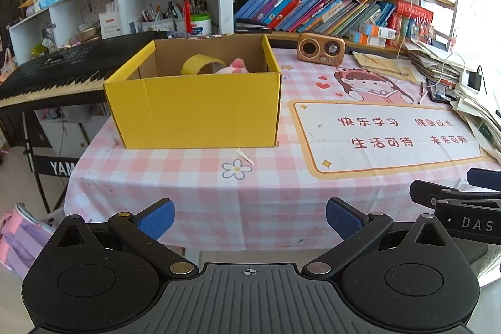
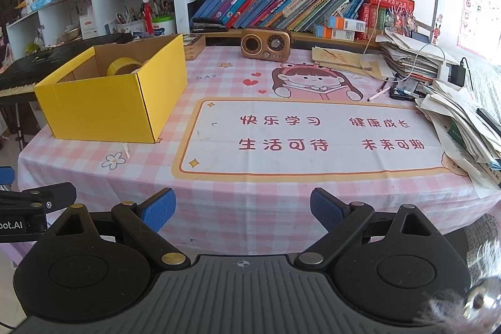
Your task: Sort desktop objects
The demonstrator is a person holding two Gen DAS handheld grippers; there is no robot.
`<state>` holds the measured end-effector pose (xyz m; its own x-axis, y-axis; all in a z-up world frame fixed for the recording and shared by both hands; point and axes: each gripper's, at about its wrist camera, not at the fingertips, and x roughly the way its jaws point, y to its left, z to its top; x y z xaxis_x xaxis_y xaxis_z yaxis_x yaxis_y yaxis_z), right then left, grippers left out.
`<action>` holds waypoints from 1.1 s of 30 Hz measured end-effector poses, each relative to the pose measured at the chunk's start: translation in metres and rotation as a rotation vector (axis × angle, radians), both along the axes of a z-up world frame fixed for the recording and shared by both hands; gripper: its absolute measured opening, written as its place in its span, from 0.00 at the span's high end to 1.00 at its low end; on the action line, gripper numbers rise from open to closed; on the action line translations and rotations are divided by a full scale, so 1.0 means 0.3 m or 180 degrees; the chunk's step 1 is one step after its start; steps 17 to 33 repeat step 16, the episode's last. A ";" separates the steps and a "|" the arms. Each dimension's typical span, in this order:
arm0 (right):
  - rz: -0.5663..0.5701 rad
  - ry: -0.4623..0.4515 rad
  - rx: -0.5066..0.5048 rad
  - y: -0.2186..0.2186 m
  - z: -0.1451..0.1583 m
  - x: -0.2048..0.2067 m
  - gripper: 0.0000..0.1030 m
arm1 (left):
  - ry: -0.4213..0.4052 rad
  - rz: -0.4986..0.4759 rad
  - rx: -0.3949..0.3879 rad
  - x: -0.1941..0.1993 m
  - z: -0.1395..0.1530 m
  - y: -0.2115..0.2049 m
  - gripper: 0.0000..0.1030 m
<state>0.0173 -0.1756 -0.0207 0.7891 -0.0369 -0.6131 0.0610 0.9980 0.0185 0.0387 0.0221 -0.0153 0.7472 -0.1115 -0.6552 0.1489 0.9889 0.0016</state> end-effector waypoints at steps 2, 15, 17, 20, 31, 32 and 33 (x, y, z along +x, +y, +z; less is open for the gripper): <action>0.0001 0.0000 0.0001 -0.003 0.000 0.001 0.10 | 0.0001 -0.0001 0.0003 0.000 0.000 0.000 0.00; 0.0026 0.0069 0.0011 -0.015 -0.014 0.009 0.10 | -0.0009 -0.0011 -0.0024 0.003 -0.005 -0.007 0.00; 0.0037 0.0077 0.0006 -0.018 -0.011 0.014 0.10 | -0.0007 -0.0007 -0.0036 0.003 -0.005 -0.007 0.00; 0.0037 0.0077 0.0006 -0.018 -0.011 0.014 0.10 | -0.0007 -0.0007 -0.0036 0.003 -0.005 -0.007 0.00; 0.0037 0.0077 0.0006 -0.018 -0.011 0.014 0.10 | -0.0007 -0.0007 -0.0036 0.003 -0.005 -0.007 0.00; 0.0037 0.0077 0.0006 -0.018 -0.011 0.014 0.10 | -0.0007 -0.0007 -0.0036 0.003 -0.005 -0.007 0.00; 0.0037 0.0077 0.0006 -0.018 -0.011 0.014 0.10 | -0.0007 -0.0007 -0.0036 0.003 -0.005 -0.007 0.00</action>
